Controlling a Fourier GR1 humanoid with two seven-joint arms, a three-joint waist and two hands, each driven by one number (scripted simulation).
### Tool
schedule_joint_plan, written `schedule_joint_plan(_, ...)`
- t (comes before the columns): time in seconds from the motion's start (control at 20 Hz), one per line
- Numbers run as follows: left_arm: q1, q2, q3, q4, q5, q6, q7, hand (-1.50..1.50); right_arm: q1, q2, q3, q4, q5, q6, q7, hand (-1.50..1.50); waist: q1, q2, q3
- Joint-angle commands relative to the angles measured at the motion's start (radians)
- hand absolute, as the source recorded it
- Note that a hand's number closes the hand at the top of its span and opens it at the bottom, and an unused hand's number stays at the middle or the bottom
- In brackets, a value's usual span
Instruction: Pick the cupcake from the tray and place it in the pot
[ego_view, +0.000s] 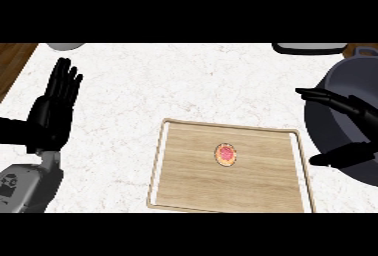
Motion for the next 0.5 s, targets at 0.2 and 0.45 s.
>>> schedule_joint_plan(0.2, -0.016, -0.007, 0.034, 0.047, 0.012, -0.051, -0.02, 0.0, -0.057, -0.024, 0.15, -0.168, 0.219, 0.038, 0.255, -1.5, -0.004, -0.002, -0.002)
schedule_joint_plan(0.45, 0.041, -0.021, 0.036, -0.02, -0.014, -0.04, -0.015, 0.0, -0.094, 0.054, 0.202, -0.286, 0.247, 0.127, 0.5, -1.5, 0.004, -0.004, -0.002)
